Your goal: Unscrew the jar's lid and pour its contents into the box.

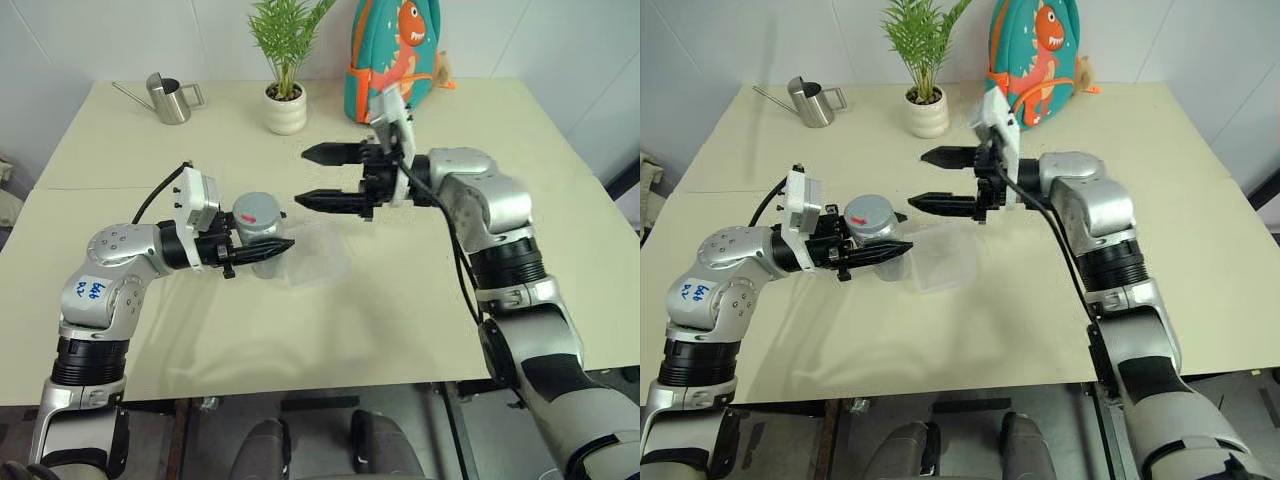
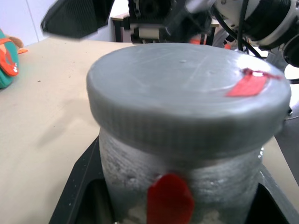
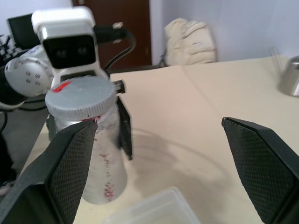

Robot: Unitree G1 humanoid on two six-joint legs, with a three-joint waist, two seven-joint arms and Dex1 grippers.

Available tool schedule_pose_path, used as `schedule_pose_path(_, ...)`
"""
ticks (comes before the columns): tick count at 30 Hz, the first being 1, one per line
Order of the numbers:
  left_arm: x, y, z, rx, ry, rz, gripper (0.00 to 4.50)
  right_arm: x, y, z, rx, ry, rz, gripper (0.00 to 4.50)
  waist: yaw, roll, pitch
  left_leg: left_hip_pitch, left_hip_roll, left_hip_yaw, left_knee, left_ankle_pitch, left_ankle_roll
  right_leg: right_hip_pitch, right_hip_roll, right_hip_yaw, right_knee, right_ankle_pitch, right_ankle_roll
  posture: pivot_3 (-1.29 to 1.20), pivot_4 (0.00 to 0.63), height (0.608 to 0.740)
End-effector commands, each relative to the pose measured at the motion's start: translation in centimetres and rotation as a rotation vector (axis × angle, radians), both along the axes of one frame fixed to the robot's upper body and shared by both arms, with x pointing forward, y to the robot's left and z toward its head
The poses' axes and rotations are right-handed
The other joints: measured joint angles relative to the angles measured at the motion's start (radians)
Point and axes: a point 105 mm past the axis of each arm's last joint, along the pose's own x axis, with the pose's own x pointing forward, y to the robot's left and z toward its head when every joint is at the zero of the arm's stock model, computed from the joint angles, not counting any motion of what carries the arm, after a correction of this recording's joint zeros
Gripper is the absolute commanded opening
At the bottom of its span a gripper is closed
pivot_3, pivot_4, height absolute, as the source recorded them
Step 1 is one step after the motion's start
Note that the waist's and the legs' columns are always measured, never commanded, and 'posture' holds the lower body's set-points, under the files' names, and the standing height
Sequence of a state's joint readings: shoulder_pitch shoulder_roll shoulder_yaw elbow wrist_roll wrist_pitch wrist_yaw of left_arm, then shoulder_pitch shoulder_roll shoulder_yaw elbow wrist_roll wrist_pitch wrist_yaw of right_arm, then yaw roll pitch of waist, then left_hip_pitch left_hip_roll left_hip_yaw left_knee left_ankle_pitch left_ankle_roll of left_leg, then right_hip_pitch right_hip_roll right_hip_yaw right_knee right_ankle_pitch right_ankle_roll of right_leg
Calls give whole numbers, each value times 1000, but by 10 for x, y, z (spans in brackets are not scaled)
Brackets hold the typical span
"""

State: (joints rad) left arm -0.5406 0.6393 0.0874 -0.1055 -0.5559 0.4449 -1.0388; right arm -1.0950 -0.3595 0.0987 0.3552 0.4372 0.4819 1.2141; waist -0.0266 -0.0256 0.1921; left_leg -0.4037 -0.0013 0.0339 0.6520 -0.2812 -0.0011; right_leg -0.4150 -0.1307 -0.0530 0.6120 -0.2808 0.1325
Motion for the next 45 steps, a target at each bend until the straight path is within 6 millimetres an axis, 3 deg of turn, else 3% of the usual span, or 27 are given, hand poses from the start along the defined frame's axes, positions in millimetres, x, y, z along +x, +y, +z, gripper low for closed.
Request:
schedule_pose_path(1,-6,0,9,6,-47,-20,2024,-11,-12,16,45,-24,48,4485,-3,0,0,0,0,0,0,0,0,0,0,0,0,0,0,0,150,740)
schedule_pose_path(5,-7,3,10,8,-46,-11,2024,-15,-15,24,67,-26,81,4485,-3,0,0,0,0,1,0,0,0,0,1,0,0,0,0,0,150,740)
schedule_pose_path(10,-8,3,9,4,-44,-4,2024,-27,1,36,108,-25,152,4485,-3,0,0,0,1,1,1,0,0,0,0,0,1,0,0,0,150,740)
schedule_pose_path(17,-9,-2,3,-1,-32,-13,2024,-57,48,11,13,-19,279,4485,-1,0,0,0,1,0,0,0,0,0,0,0,0,0,0,0,150,740)
schedule_pose_path(23,-9,-5,4,-4,-35,-19,2024,-56,59,-2,-33,-28,270,4485,1,0,0,0,0,0,1,0,0,0,0,0,0,0,0,0,150,740)
schedule_pose_path(38,-10,-7,4,-6,-38,-21,2024,-48,60,1,-2,-19,241,4485,-2,0,0,0,0,0,0,0,0,0,0,0,0,0,0,0,150,740)
schedule_pose_path(41,-9,-7,4,-6,-38,-21,2024,-47,60,1,3,-14,239,3895,-2,0,0,0,0,0,0,0,0,0,0,0,0,0,0,0,150,740)
schedule_pose_path(45,-9,-7,4,-6,-38,-19,2024,-48,61,3,17,-13,248,2556,-2,0,0,0,0,0,0,0,0,0,0,0,0,0,0,0,150,740)
